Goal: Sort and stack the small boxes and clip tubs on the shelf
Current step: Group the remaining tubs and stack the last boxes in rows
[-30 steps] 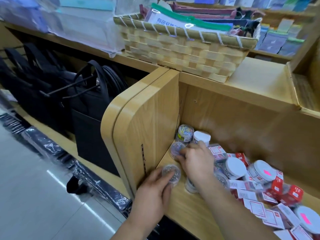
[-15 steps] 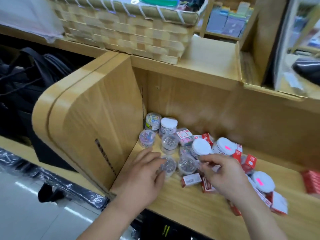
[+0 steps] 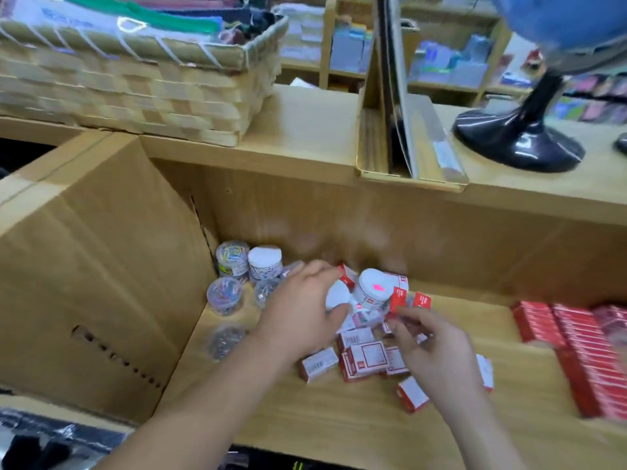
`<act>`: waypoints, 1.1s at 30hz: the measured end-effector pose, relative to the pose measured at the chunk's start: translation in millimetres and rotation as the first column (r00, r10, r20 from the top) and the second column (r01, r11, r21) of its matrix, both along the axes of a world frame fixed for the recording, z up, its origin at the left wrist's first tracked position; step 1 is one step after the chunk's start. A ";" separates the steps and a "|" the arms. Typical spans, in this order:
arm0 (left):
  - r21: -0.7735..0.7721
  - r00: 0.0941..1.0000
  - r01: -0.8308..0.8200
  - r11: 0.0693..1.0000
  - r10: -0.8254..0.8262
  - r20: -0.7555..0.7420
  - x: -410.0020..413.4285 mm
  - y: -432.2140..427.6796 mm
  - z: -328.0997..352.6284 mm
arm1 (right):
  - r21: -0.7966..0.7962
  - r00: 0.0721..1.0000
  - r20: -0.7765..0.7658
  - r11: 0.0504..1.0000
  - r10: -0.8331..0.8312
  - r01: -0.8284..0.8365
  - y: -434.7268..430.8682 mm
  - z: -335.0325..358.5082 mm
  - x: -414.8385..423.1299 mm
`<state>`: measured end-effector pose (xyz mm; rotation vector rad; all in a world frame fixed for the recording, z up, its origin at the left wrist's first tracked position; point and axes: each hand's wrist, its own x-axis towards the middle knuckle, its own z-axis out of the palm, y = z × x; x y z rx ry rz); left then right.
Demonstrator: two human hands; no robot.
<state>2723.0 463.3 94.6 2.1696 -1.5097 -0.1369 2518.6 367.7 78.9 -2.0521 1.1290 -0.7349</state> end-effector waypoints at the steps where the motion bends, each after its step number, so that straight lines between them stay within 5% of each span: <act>1: 0.069 1.000 0.024 0.997 -0.025 0.007 2.2 -9.8 0.9 | -0.009 1.000 -0.005 1.000 -0.023 0.023 -5.4 0.8 -2.1; 4: 0.124 0.995 0.083 0.989 -0.074 -0.073 6.4 -20.3 -0.7 | -0.017 0.998 0.052 0.999 -0.042 0.043 -14.3 5.5 -10.5; 8: -0.138 0.992 0.019 0.990 -0.036 -0.121 8.2 20.3 -12.6 | 0.085 0.975 0.170 0.988 -0.141 0.129 -15.2 6.7 -46.7; 11: -0.239 0.992 -0.091 0.967 0.068 -0.104 13.7 70.5 -32.7 | -0.027 0.977 0.065 0.978 -0.205 0.207 -12.6 -2.4 -79.7; 14: -0.184 0.981 -0.183 0.966 0.191 0.026 16.4 113.4 -55.3 | -0.059 0.986 0.086 0.987 -0.141 0.147 5.3 -8.5 -76.2; 17: -0.141 0.975 -0.220 0.965 0.216 -0.046 11.9 133.1 -67.1 | -0.102 0.992 0.114 0.994 0.058 -0.047 29.9 -5.4 -28.0; 24: -0.111 0.967 -0.244 0.963 0.233 -0.103 -1.6 135.6 -55.8 | -0.150 0.907 -0.149 0.897 0.395 -0.415 48.0 11.0 92.9; 29: -0.167 0.955 -0.297 0.940 0.292 -0.055 28.0 121.7 -34.9 | -0.296 0.857 -0.370 0.829 0.359 -0.475 36.5 7.6 134.5; 33: -0.181 0.905 -0.400 0.898 0.356 -0.233 63.8 74.9 -19.3 | -0.311 0.810 -0.472 0.794 0.348 -0.523 20.8 -1.6 162.4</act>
